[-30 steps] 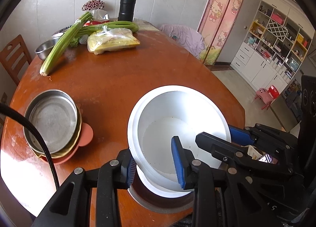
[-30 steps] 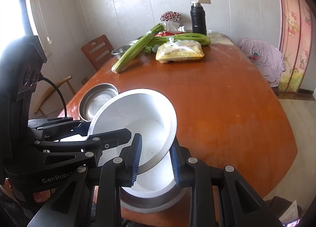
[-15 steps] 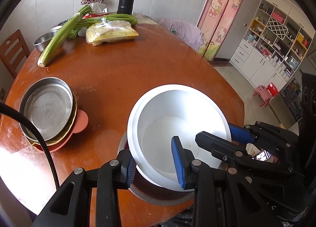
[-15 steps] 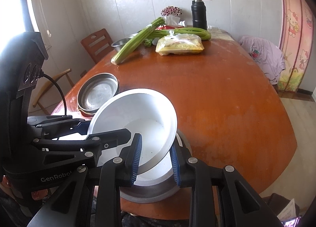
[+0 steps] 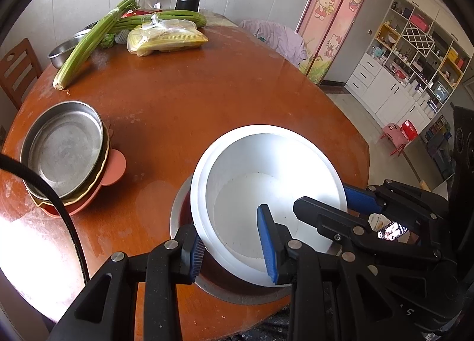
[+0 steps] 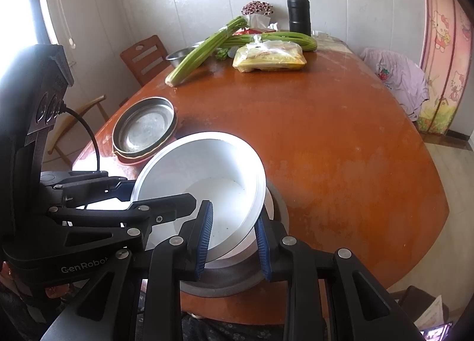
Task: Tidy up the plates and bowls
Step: 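Lower the paper bowl into the white bowl and open the right tool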
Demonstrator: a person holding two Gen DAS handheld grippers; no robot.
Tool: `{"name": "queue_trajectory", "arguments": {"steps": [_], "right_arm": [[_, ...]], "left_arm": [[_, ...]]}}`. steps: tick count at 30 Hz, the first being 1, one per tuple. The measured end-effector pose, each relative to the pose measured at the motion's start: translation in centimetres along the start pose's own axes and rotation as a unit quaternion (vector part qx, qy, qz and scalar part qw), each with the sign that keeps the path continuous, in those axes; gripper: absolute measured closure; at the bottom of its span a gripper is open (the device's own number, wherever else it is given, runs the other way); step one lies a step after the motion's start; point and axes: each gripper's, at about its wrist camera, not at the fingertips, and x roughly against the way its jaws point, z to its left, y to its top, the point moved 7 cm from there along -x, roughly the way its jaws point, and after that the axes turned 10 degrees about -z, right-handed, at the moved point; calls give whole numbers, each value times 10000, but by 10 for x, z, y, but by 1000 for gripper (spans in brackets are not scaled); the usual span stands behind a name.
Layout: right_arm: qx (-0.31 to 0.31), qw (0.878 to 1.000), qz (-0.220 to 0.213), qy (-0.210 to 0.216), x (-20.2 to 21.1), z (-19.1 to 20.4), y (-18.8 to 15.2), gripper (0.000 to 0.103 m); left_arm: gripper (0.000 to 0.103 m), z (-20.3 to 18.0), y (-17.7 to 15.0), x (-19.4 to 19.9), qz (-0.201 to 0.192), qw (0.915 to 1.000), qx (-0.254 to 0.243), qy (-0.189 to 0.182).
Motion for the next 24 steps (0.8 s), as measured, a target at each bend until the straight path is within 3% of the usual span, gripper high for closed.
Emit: {"name": "queue_trajectory", "arguments": {"steps": [24], "right_arm": [[91,9998,141,-133,-10,1,-11,73]], "left_arm": [[70,-1,-9,-7,10,9995,-179,270]]}}
